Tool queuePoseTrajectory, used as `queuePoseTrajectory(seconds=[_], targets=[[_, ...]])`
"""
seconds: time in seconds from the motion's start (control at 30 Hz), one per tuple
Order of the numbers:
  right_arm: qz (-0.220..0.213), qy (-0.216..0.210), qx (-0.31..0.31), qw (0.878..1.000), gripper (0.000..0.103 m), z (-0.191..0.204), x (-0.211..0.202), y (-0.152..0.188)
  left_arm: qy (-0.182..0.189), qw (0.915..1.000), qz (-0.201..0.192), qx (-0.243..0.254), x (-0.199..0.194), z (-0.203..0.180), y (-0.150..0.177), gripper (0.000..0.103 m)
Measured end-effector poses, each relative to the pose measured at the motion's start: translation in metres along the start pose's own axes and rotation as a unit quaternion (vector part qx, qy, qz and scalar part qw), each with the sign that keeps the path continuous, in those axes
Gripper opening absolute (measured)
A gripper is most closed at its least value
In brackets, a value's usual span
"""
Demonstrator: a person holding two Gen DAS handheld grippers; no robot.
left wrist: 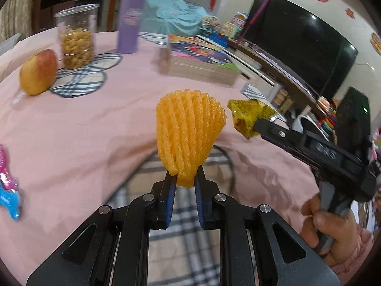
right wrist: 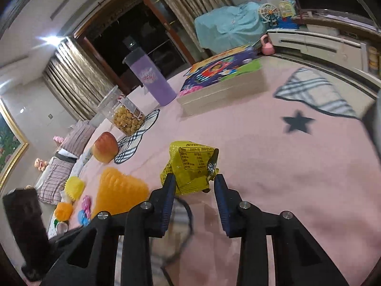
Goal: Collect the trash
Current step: 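Carry the foam net and yellow bag over the trash bin with both tools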
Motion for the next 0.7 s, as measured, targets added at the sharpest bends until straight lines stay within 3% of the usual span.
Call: queuePoseTrajectory(seconds=[0.33,0.7], targets=[[-0.036,0.033,0.023,0.999,0.034,-0.039,-0.089,0.024,0.039,0.9979,0.015,0.049,0.001,-0.063,0.014,0.014],[-0.043,0.047,0.054,0.996,0.034,-0.063,-0.127,0.053,0.058,0.9931,0.023,0.1,-0.003,-0.115,0.028,0.014]])
Point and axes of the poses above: each gripper's, at about its wrist camera, not at the fingertips, and x roughly the way its jaws point, z to its left, y to its underside, the point moved 7 cm from there along x, roughly the way its jaws point, and after that the axes turned 7 degrees about -z, right-handed, at the moved point
